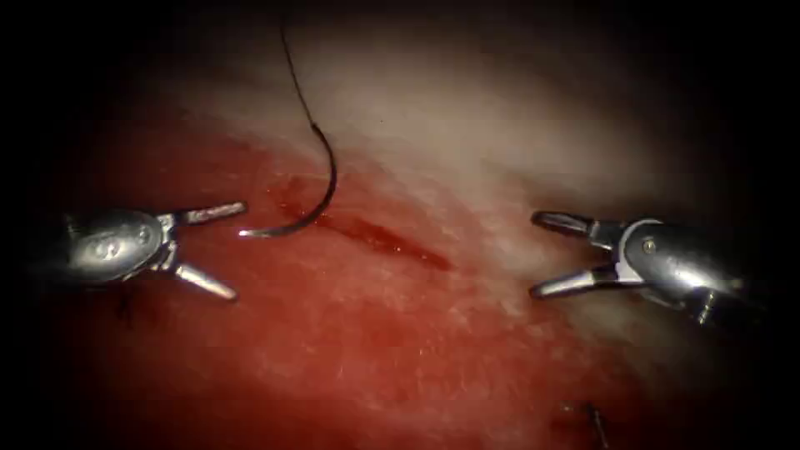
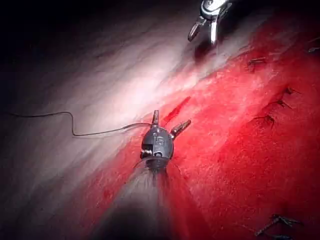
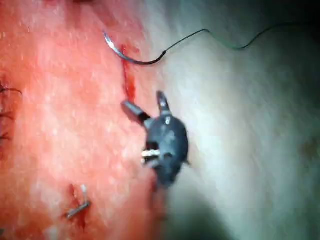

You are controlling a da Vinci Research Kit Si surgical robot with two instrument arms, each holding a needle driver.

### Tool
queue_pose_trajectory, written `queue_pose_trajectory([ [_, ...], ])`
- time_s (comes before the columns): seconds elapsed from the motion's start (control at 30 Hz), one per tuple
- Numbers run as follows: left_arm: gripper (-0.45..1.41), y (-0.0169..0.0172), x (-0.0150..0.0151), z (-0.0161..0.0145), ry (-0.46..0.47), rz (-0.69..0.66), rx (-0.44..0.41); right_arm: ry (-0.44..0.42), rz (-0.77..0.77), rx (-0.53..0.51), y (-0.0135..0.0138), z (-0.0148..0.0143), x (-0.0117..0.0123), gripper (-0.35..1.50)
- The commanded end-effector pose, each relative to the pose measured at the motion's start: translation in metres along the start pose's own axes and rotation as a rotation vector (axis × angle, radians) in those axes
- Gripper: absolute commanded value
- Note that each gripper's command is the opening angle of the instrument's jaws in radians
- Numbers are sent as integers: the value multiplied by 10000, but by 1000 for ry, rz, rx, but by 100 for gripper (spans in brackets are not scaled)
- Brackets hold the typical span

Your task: Wound Closure

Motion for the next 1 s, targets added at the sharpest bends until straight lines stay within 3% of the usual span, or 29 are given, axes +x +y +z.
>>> queue_pose_trajectory([
  [0.03, 56, -1, -5, 7, 1, 0, -1, 2, -2, 1, 2, 10, -2, 94],
  [0.37, 47, -1, -4, 9, -1, -13, 3, 3, -3, 0, 0, 12, -3, 96],
  [0.53, 54, -1, -2, 13, -61, -80, 100, 3, -2, -3, -4, 16, 0, 97],
  [1.0, 56, -18, -8, 36, -469, -212, 213, -5, 0, -6, -11, 23, 5, 99],
])
